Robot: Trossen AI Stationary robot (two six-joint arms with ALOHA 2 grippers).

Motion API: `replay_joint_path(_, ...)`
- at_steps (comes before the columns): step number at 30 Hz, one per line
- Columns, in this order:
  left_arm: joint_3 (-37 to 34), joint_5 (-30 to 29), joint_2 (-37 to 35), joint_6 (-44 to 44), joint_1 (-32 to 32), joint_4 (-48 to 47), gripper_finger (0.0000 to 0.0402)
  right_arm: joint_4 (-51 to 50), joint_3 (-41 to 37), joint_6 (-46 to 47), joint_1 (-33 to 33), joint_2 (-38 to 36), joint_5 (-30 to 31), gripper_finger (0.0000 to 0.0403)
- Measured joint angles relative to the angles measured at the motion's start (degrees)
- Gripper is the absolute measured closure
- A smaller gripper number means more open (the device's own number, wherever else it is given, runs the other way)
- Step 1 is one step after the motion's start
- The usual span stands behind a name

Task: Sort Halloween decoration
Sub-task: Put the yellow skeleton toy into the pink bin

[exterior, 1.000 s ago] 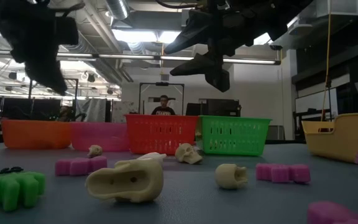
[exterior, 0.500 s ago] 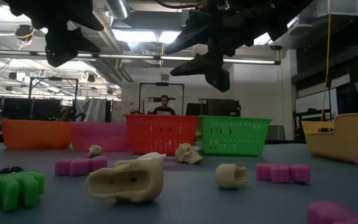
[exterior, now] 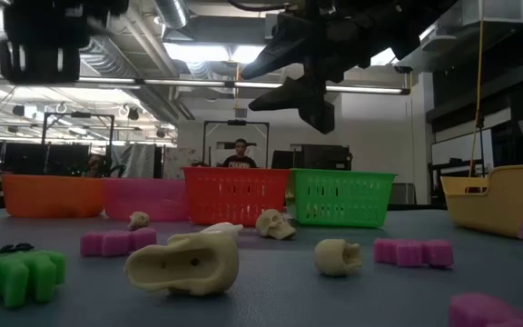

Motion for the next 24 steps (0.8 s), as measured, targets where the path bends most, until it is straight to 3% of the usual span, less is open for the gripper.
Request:
replay_joint_path(11,24.2,0.8,15.7,-4.1,-3.2,-33.1,0.0225,-0.5,0.0,-2.8,0.0,0.0,0.0,0.023)
replay_joint_path(16,29.4,1.1,23.2,-8.0,-5.1,-37.3,0.0225,-1.4,0.0,-5.3,0.0,0.0,0.0,0.023)
replay_joint_path(24,31.3,6.3,30.1,-15.6,-6.7,-40.0,0.0225,-1.6,0.0,-5.3,0.0,0.0,0.0,0.023)
